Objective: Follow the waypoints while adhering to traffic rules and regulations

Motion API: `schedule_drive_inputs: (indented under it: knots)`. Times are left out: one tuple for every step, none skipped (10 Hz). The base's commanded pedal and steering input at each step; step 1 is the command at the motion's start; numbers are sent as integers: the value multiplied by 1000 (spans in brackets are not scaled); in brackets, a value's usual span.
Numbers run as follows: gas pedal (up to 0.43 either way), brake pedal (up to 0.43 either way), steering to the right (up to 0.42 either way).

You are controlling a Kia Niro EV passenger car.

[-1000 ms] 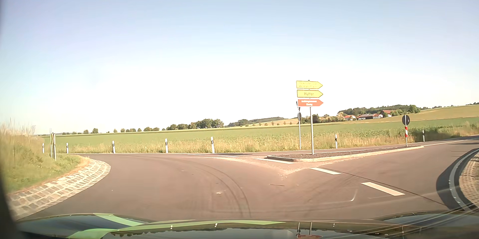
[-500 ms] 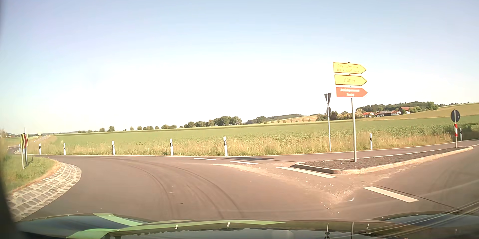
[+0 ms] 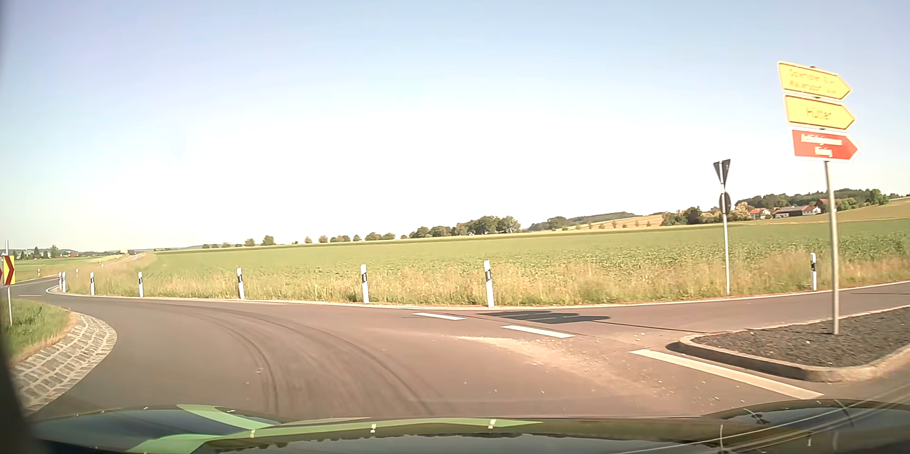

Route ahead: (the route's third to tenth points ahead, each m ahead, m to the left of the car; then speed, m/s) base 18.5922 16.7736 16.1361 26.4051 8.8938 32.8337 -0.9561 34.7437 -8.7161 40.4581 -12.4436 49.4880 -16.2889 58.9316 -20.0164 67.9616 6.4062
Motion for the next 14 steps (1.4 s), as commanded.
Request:
schedule_drive_inputs:
  knots:
    - [118,0,-197]
    - [118,0,-205]
    - [118,0,-213]
    - [118,0,-227]
    - [118,0,-243]
    - [118,0,-256]
    - [118,0,-270]
    - [118,0,-279]
    - [118,0,-283]
    - [118,0,-286]
    - [130,0,-288]
    - [130,0,-288]
    - [130,0,-289]
    - [130,0,-293]
